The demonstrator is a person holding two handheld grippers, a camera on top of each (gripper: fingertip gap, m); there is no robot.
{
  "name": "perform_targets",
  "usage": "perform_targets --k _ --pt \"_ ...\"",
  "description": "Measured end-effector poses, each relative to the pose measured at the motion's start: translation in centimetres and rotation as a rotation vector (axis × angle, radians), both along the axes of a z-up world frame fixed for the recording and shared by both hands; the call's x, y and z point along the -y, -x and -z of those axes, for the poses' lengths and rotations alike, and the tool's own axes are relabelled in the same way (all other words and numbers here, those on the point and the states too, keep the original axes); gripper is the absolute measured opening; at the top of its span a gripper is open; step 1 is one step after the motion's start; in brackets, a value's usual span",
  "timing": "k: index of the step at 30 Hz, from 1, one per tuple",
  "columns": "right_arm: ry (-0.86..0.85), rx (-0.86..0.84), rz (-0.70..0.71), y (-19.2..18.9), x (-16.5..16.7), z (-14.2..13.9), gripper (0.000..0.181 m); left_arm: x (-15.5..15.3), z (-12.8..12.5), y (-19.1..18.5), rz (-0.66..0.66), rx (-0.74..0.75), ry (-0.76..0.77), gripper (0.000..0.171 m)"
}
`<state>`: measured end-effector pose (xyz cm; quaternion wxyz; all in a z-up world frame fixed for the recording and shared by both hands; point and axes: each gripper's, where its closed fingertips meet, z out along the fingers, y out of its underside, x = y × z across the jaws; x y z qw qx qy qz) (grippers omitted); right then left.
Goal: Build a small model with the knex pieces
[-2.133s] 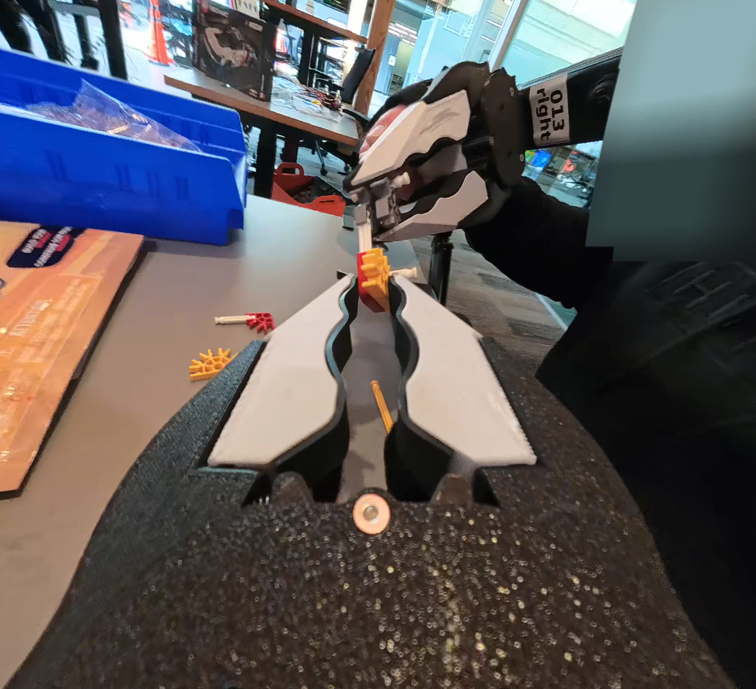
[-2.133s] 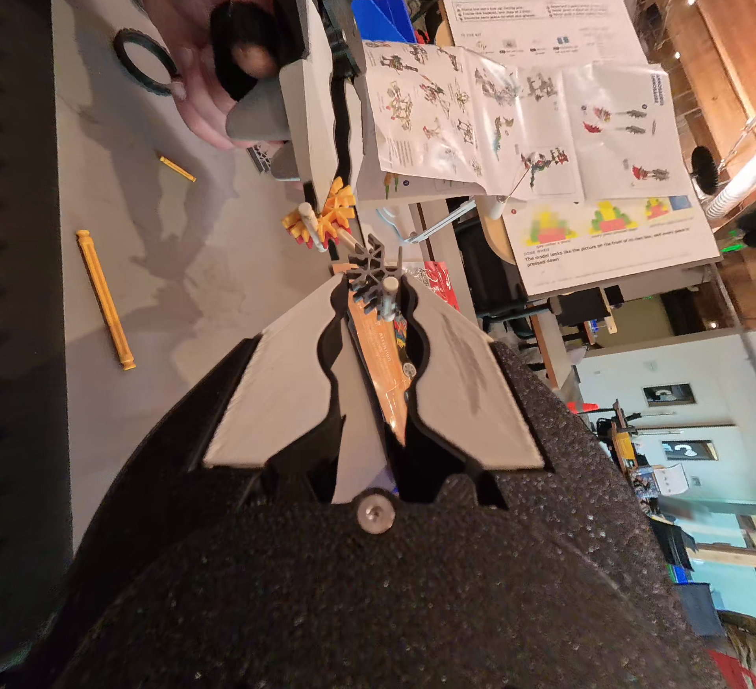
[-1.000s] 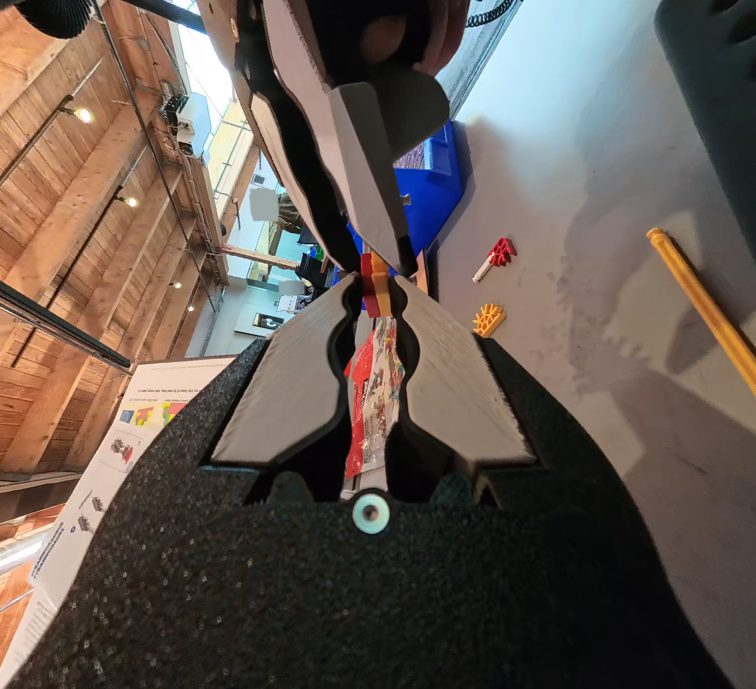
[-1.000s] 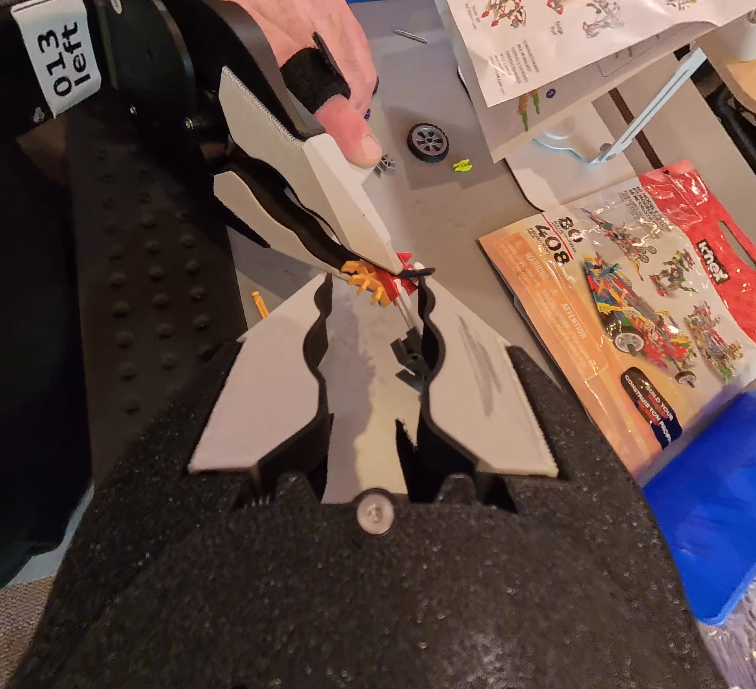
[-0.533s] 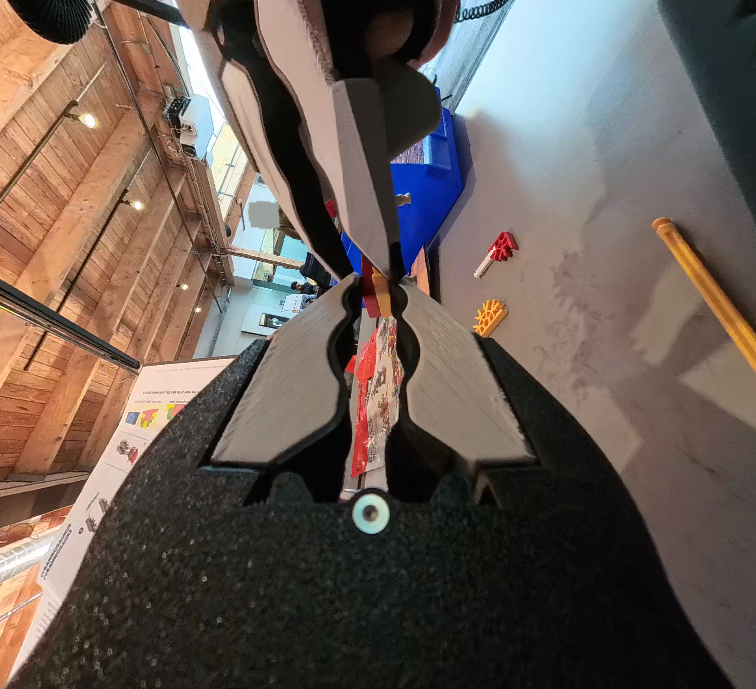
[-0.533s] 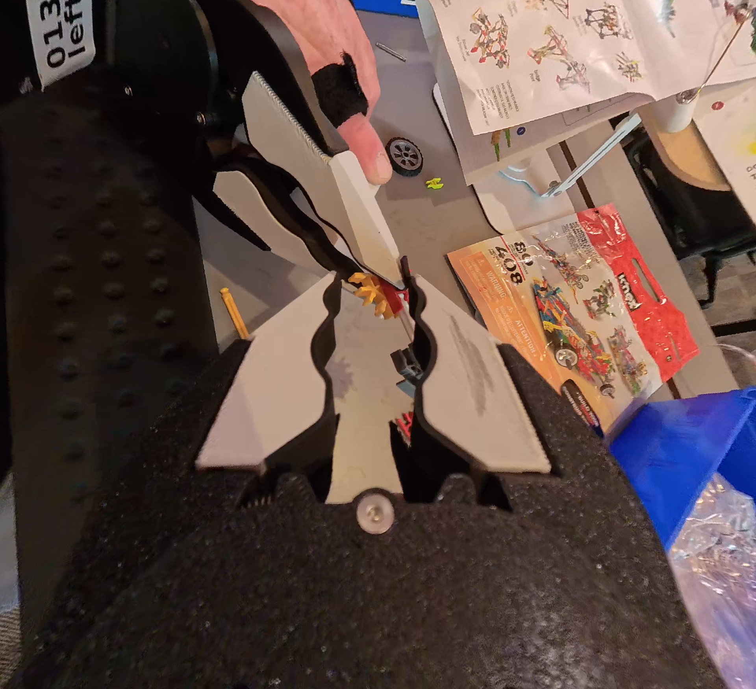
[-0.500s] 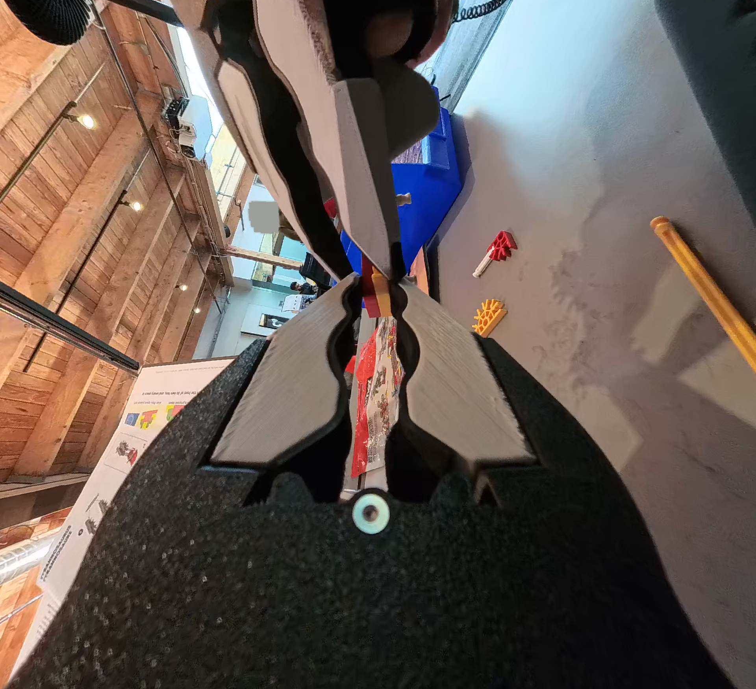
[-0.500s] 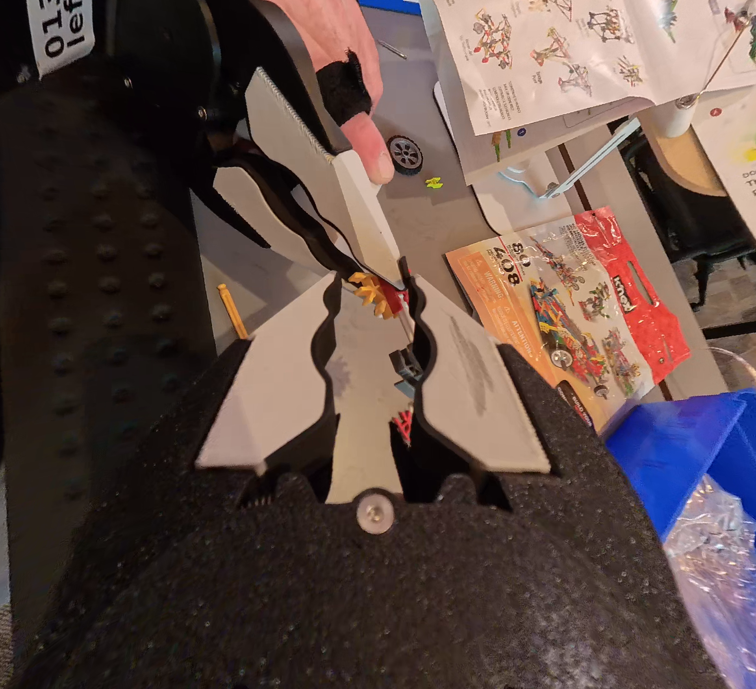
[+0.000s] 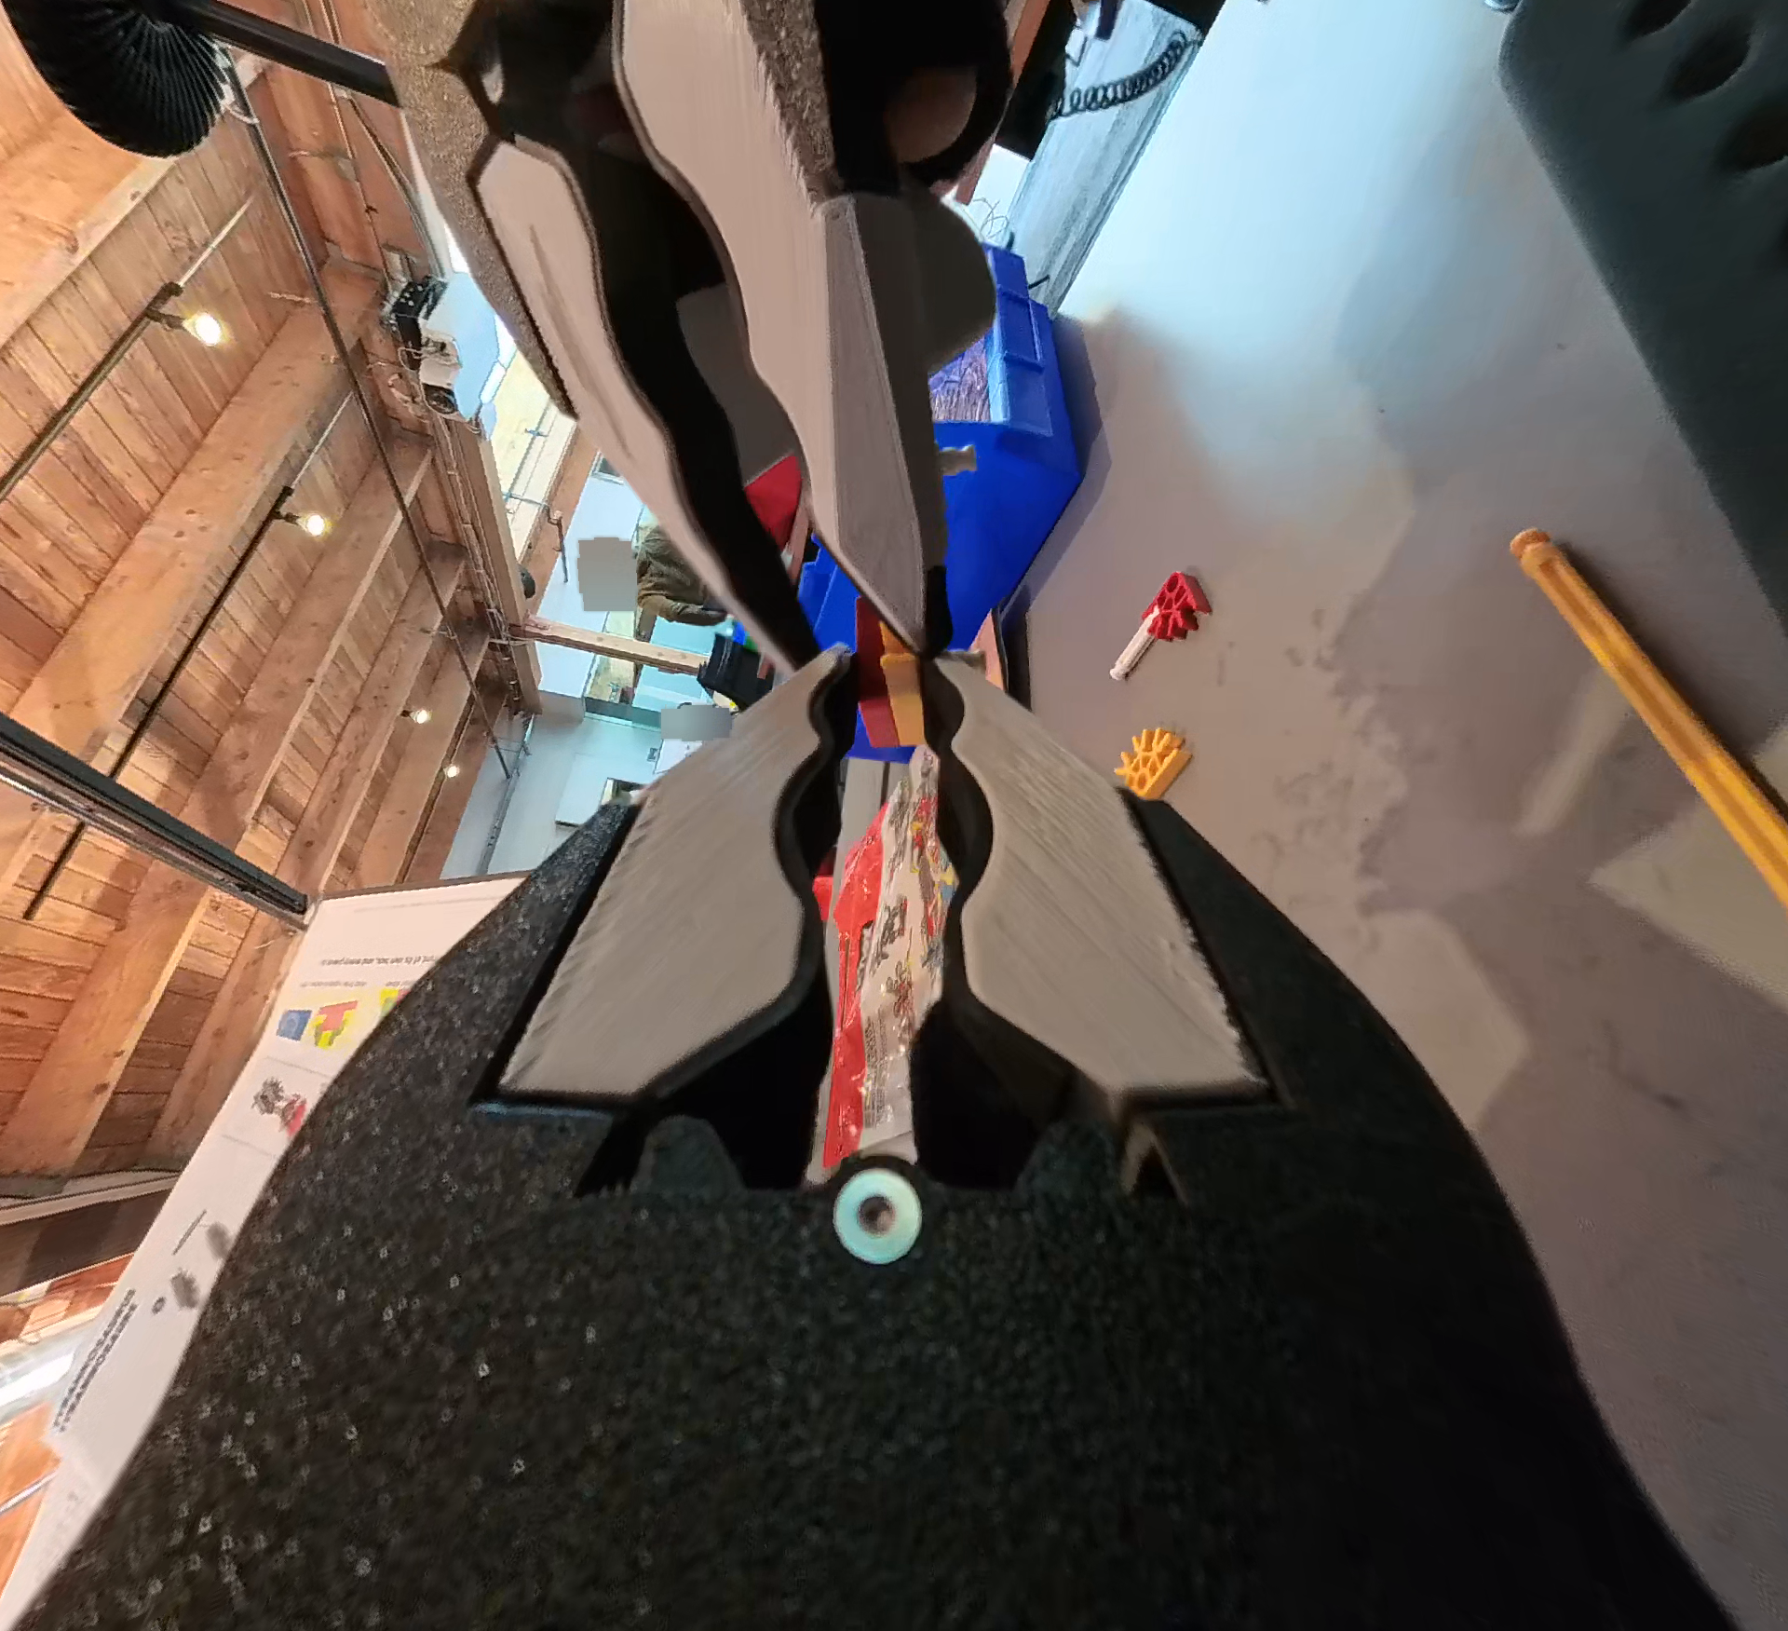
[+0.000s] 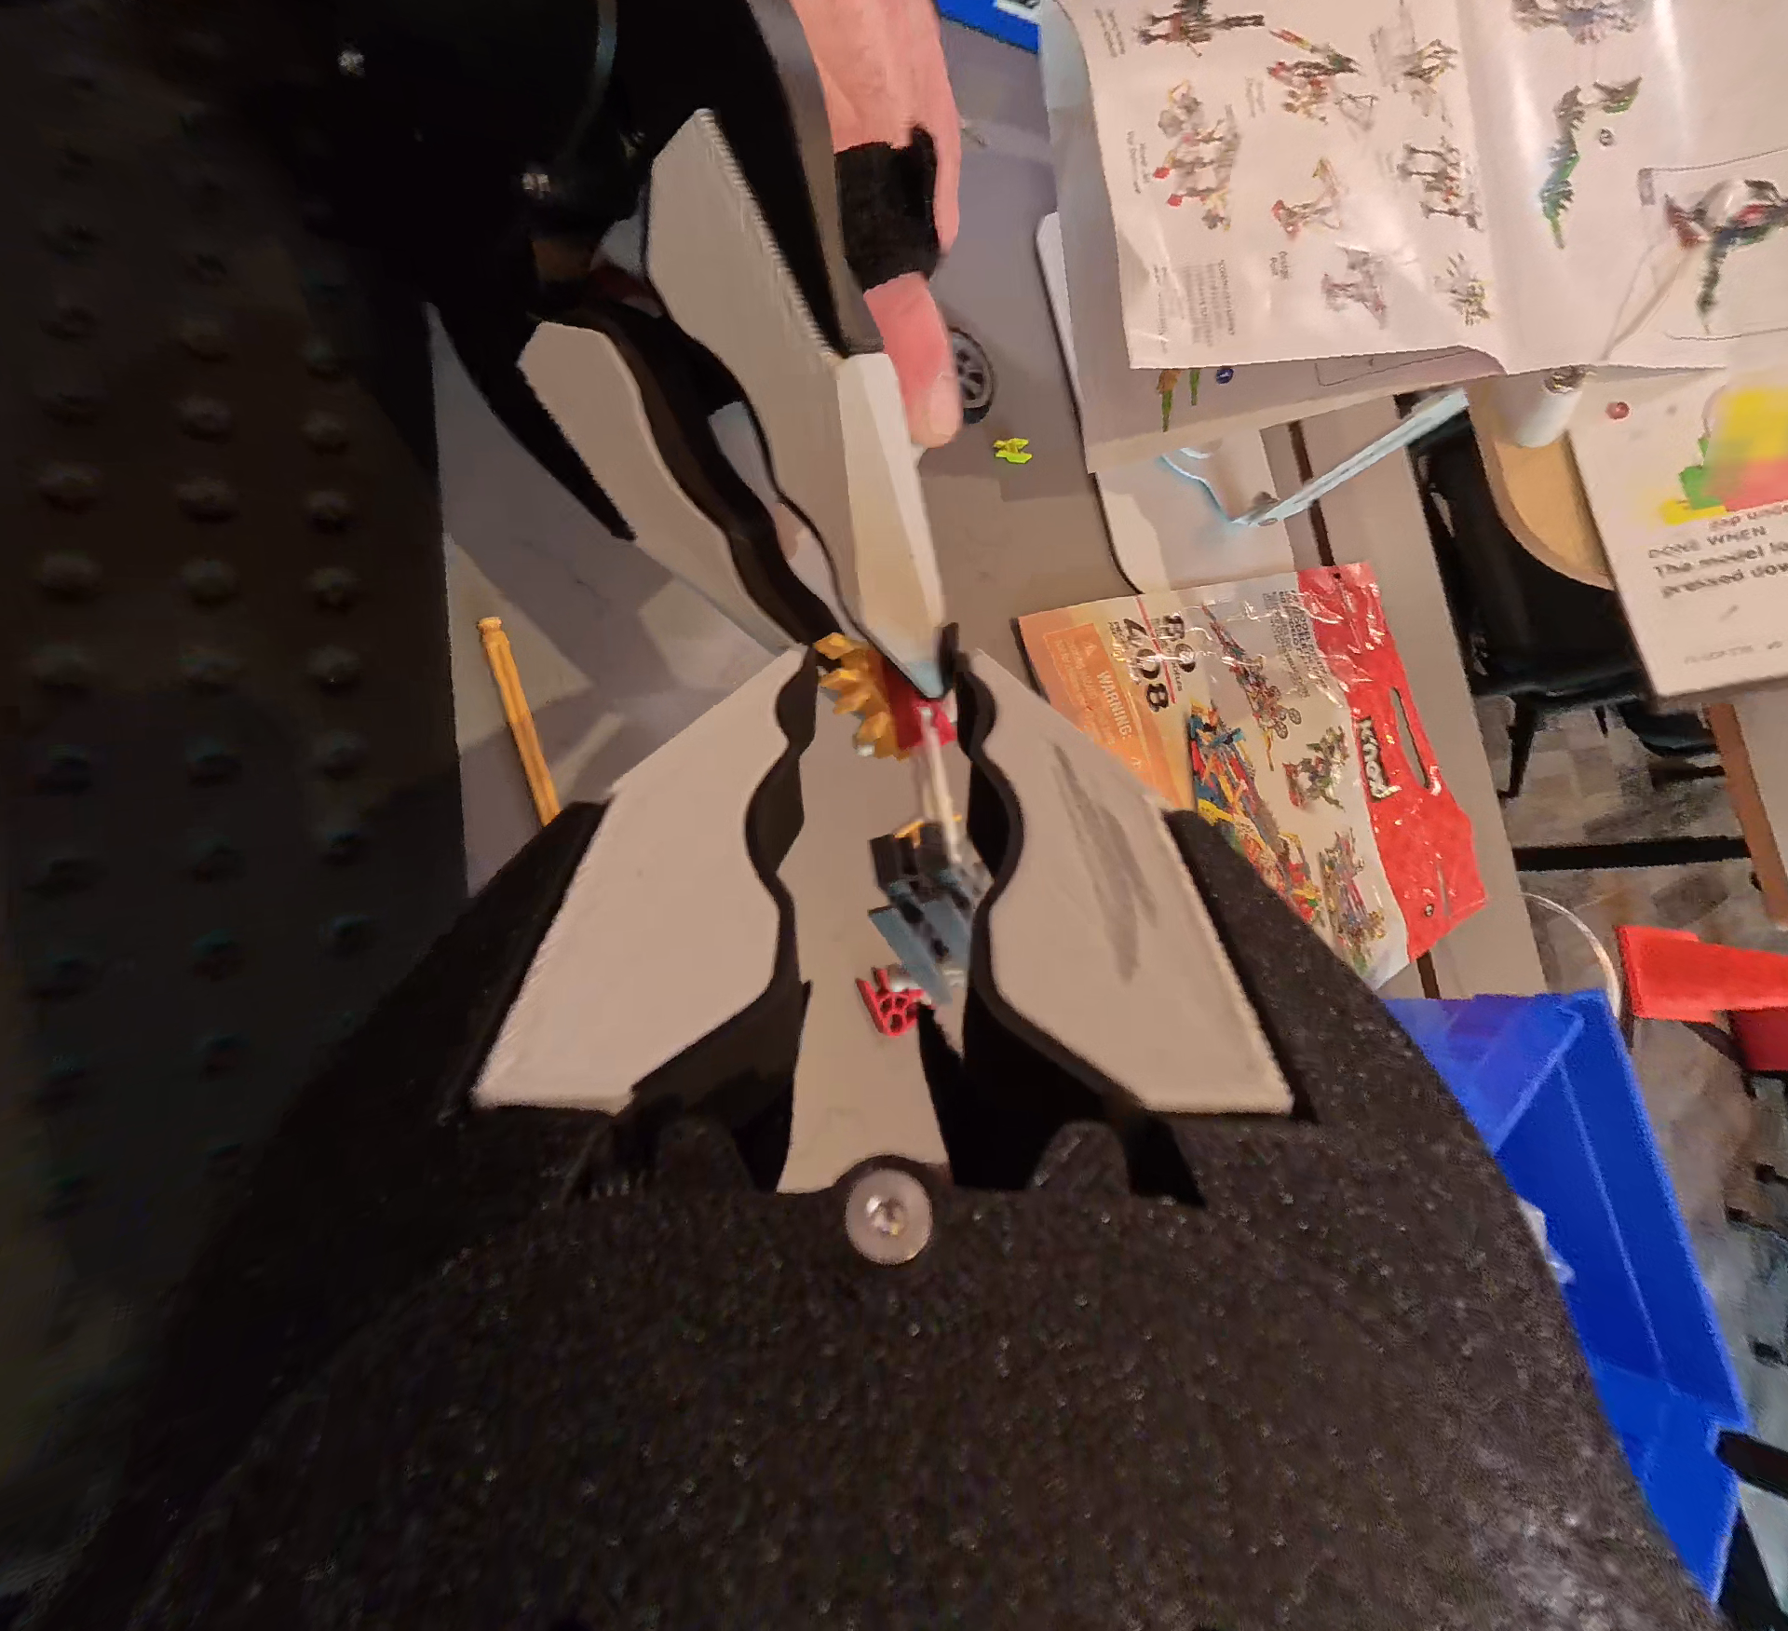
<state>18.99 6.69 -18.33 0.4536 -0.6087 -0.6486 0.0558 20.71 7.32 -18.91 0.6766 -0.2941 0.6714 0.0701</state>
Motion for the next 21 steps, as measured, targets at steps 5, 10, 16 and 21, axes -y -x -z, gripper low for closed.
perform_targets --k 5,10,16,21 --pt "-0.025 0.020 -0.027 0.2 0.3 0.2 0.024 0.2 0.1 0.0 0.007 -0.013 -0.006 0.011" --pt "-0.059 0.094 -0.061 0.2 0.8 0.4 0.022 0.7 0.5 -0.1 0.033 -0.036 -0.001 0.010" --pt "-0.007 0.206 -0.114 -0.2 1.5 2.1 0.021 1.4 2.2 -0.4 0.058 -0.093 0.014 0.011" --pt "-0.002 0.183 -0.079 0.2 1.2 1.5 0.026 1.0 1.9 -0.7 0.042 -0.074 0.021 0.011"
